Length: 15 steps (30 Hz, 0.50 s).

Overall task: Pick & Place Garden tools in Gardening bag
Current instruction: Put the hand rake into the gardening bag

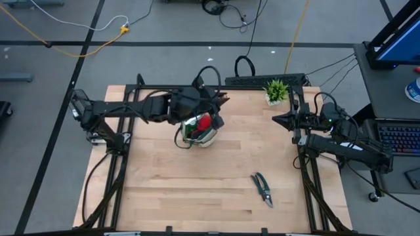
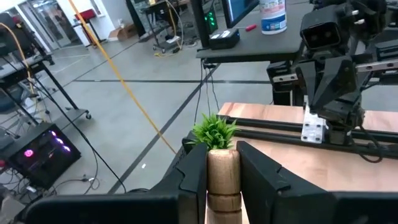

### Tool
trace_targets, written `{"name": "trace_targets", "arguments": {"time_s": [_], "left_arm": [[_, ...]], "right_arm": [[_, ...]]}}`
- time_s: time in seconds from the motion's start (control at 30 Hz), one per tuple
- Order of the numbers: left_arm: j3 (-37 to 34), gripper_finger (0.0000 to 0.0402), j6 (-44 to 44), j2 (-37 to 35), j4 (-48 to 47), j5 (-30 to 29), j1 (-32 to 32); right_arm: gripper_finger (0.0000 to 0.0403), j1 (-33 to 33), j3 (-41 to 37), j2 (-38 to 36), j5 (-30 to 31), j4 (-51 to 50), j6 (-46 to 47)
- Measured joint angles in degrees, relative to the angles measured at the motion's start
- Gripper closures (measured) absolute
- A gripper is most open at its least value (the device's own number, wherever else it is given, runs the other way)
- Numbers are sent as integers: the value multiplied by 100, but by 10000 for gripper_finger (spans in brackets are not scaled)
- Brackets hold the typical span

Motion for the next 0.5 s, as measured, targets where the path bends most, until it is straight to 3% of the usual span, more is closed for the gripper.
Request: {"name": "trace_targets", "arguments": {"time_s": [0.23,0.5], "left_arm": [[-1047,333,3,-148,1229,-138,31],[-2681,333,-161,-810,2888,-636,251]], "right_arm": [[403,1,0,-1,-9,-17,0],[403,0,0,-1,-13,-27,146]]}}
